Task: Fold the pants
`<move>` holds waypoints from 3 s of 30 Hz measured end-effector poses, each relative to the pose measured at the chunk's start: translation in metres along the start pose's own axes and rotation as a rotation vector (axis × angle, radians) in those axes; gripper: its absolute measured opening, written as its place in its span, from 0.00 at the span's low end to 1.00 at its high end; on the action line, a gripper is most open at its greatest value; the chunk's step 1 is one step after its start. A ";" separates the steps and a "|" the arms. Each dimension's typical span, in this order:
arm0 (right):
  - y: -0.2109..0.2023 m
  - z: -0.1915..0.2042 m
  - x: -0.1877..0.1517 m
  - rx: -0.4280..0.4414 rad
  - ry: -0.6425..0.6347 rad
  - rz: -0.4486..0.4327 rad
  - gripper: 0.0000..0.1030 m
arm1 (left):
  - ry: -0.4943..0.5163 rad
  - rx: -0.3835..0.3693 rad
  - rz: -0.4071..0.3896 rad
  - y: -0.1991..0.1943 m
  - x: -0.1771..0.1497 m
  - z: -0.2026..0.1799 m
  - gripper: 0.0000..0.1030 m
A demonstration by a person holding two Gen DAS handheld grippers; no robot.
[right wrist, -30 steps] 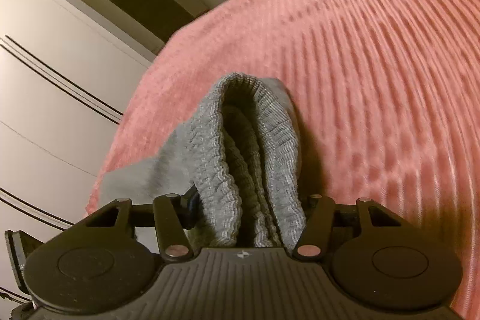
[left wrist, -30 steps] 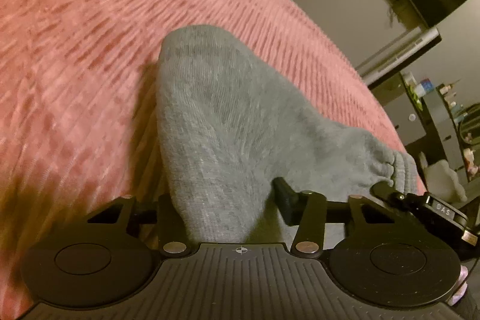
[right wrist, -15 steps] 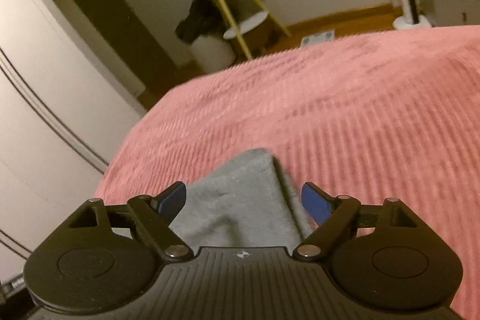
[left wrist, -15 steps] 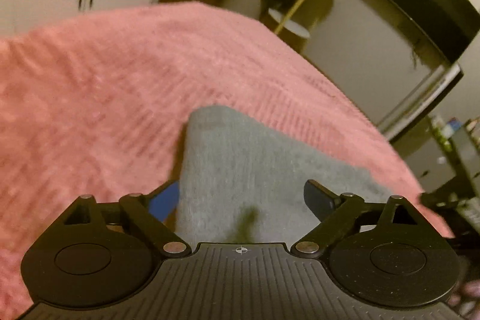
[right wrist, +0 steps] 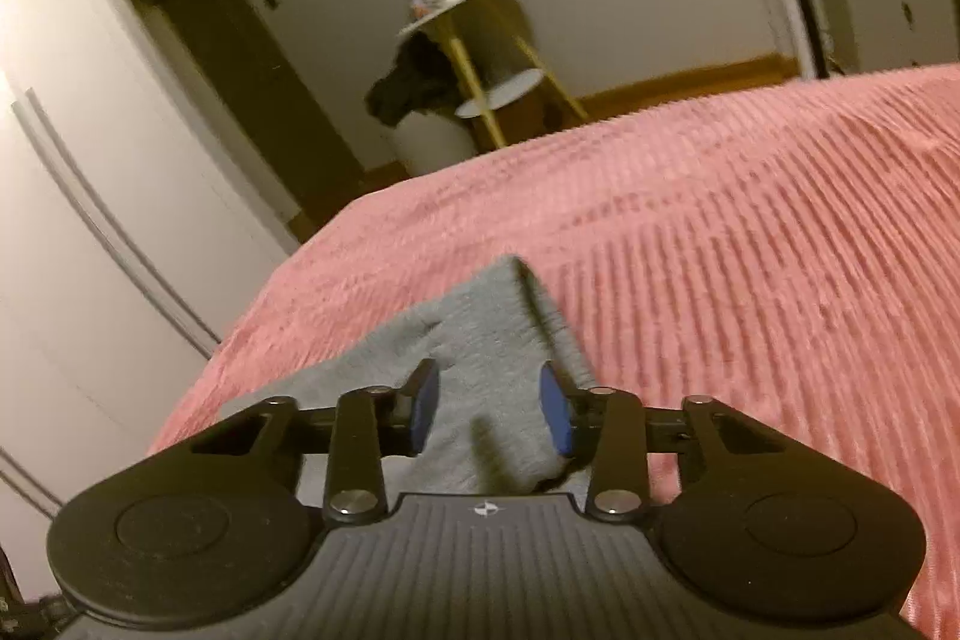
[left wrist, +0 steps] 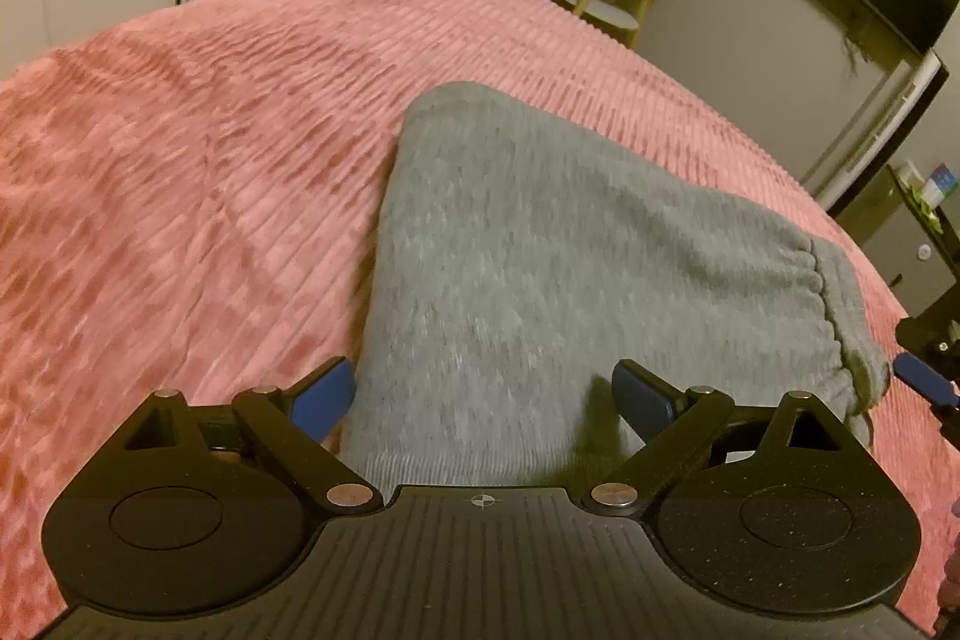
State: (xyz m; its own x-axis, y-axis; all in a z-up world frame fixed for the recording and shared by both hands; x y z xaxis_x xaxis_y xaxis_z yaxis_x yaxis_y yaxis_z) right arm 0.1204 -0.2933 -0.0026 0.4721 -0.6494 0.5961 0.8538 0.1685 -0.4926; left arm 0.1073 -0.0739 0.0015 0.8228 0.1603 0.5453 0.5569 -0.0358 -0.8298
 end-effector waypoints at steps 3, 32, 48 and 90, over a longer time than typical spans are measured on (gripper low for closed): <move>0.005 0.008 -0.011 0.007 -0.047 0.036 0.35 | 0.009 0.013 0.004 -0.004 -0.006 0.000 0.94; -0.008 0.061 -0.091 -0.103 -0.394 0.336 0.89 | 0.156 0.110 -0.001 -0.041 -0.067 -0.006 0.99; -0.055 0.097 -0.110 -0.200 -0.504 0.298 0.96 | 0.159 0.161 -0.087 -0.083 -0.098 -0.008 1.00; -0.056 0.089 -0.110 -0.156 -0.434 0.292 0.96 | 0.134 0.144 -0.043 -0.072 -0.099 -0.004 1.00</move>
State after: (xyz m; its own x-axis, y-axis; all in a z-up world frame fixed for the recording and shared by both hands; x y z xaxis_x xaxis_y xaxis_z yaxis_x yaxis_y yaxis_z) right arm 0.0403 -0.1649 0.0157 0.7604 -0.2204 0.6109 0.6462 0.1626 -0.7457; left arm -0.0136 -0.0915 0.0081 0.8119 0.0260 0.5832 0.5775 0.1112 -0.8088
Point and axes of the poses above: each gripper's, at about its wrist camera, not at the fingertips, and y roughly the way its jaws point, z to its left, x to its top, the point moved 4 cm from there along y, roughly the way its jaws point, and after that the axes turned 10 degrees about x, right-handed, at the moved point
